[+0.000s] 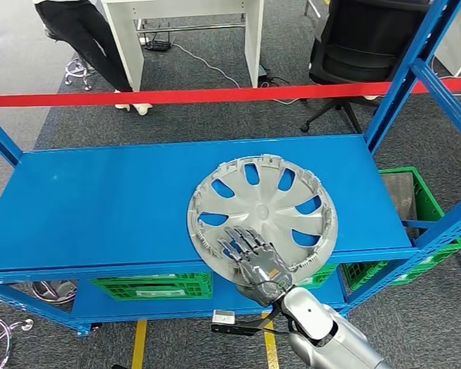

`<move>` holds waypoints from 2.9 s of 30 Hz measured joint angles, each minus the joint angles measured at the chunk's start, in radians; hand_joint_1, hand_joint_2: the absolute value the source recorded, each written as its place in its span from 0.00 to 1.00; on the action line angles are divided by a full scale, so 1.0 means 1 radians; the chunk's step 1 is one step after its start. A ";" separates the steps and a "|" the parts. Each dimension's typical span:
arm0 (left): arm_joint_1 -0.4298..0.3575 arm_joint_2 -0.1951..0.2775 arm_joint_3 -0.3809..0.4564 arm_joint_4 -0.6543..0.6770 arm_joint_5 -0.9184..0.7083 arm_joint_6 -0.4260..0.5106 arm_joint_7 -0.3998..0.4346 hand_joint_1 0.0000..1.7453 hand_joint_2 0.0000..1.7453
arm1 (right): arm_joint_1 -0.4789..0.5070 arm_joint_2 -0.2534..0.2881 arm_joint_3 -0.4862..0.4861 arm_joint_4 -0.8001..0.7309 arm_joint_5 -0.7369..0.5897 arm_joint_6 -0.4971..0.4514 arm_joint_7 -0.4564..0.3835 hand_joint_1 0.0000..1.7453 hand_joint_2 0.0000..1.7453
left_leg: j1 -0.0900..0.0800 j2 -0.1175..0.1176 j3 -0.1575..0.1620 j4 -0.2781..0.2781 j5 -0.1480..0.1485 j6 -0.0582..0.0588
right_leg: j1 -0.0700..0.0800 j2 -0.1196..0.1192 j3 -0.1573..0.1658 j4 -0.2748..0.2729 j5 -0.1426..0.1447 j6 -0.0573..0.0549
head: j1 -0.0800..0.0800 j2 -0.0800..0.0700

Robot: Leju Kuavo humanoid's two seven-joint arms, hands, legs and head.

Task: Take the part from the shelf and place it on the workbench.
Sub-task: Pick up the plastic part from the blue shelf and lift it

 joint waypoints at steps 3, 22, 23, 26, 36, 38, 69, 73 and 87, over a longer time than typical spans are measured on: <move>0.000 0.000 0.000 0.000 0.000 0.000 0.000 0.00 0.00 | -0.001 0.000 0.000 0.000 0.005 0.012 0.010 0.25 1.00 | 0.000 0.000 0.000 0.000 0.000 0.000 | 0.000 0.000 0.000 0.000 0.000 0.000 | 0.000 0.000; 0.001 0.003 0.017 0.000 -0.008 0.008 -0.001 0.00 0.00 | -0.004 -0.001 -0.001 -0.062 0.037 0.114 0.041 1.00 1.00 | 0.000 0.000 0.000 0.000 0.000 0.000 | 0.000 0.000 0.000 0.000 0.000 0.000 | 0.000 0.000; 0.001 0.003 0.020 0.000 -0.008 0.007 -0.002 0.00 0.00 | -0.004 -0.001 -0.001 -0.070 0.039 0.120 0.043 1.00 1.00 | 0.000 0.000 0.000 0.000 0.000 0.000 | 0.000 0.000 0.000 0.000 0.000 0.000 | 0.000 0.000; 0.002 0.003 0.024 0.000 -0.007 0.008 -0.002 0.00 0.00 | -0.003 -0.001 0.001 -0.090 0.043 0.134 0.048 1.00 1.00 | 0.000 0.000 0.000 0.000 0.000 0.000 | 0.000 0.000 0.000 0.000 0.000 0.000 | 0.000 0.000; 0.010 0.004 0.033 0.000 -0.008 -0.002 -0.046 0.00 0.00 | 0.018 -0.025 0.019 -0.217 0.145 0.005 0.032 1.00 1.00 | 0.000 0.000 -0.001 0.000 0.000 0.000 | 0.000 0.001 -0.001 0.000 0.000 0.000 | 0.000 0.000; 0.011 0.003 0.036 0.000 -0.012 -0.009 -0.059 0.00 0.00 | 0.027 -0.029 0.026 -0.261 0.214 -0.109 0.014 1.00 1.00 | 0.000 0.000 -0.001 0.000 0.000 0.000 | 0.000 0.001 -0.002 0.000 0.000 0.000 | 0.000 0.000; -0.013 -0.017 0.067 0.000 -0.063 0.019 -0.103 0.00 0.00 | 0.018 -0.012 -0.022 -0.672 0.297 -0.205 -0.226 1.00 1.00 | 0.000 0.000 -0.001 0.001 0.000 0.000 | 0.000 0.001 -0.001 0.000 0.000 0.000 | 0.000 0.000; -0.014 -0.017 0.067 0.000 -0.073 0.028 -0.103 0.00 0.00 | 0.013 -0.012 -0.019 -0.672 0.297 -0.205 -0.221 1.00 1.00 | 0.000 0.000 -0.002 0.001 0.000 0.000 | 0.000 0.001 -0.001 0.000 0.000 0.000 | 0.000 0.000; -0.014 -0.018 0.067 0.000 -0.096 0.028 -0.112 0.00 0.00 | 0.003 -0.012 -0.014 -0.690 0.298 -0.205 -0.231 1.00 1.00 | 0.000 0.000 -0.001 0.001 0.000 0.000 | 0.000 0.001 -0.001 0.000 0.000 0.000 | 0.000 0.000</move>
